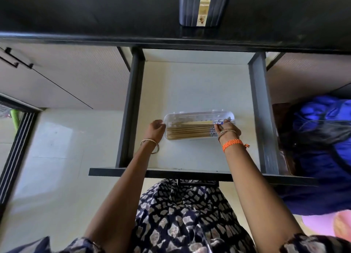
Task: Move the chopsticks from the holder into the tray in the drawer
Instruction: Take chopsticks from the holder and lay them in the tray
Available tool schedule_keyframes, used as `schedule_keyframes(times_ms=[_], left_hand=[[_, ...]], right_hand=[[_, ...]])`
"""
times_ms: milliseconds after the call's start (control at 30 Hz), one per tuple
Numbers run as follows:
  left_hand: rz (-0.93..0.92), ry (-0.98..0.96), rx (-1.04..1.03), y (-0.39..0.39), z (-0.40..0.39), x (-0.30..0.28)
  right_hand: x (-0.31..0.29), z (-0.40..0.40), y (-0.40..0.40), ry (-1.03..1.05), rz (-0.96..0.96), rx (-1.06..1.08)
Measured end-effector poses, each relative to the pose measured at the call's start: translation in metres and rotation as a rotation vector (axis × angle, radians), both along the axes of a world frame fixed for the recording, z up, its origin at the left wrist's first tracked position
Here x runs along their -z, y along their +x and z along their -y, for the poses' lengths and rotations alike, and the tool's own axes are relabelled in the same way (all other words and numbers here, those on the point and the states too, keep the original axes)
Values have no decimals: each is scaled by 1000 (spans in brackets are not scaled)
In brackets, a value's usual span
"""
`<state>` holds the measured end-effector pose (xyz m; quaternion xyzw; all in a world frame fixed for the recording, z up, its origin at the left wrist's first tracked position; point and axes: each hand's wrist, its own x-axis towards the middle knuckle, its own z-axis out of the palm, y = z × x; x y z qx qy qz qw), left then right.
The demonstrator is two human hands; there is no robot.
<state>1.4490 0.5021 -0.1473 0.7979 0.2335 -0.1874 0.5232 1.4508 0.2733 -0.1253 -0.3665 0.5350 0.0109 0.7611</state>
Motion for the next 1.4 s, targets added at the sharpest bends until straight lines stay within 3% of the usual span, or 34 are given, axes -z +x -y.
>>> schedule_keyframes(times_ms=[133,300,400,533,633,800,1000,1400], left_hand=[[36,-62,41,-1,1,8],[-20,-111,8,0,-3,13],[-24,-137,6,-2,-5,16],[-11,-148,-1,-7,-5,17],[7,-152,8,-8,-3,13],[21,-132,12,-10,-2,10],[5,-147,3,-11,-4,10],[-20,-159,32,-12,-7,10]], right_hand=[[2,-11,15,16,-79,145],[1,-15,11,-230,-186,-195],[16,-19,7,-576,-107,-531],[19,-21,6,-1415,65,-1213],[16,-16,11,-1696,59,-1536],[11,-11,13,-1829,-16,-1742],[12,-7,9,-1885,80,-1676],[38,-17,22,-1875,24,-1806]])
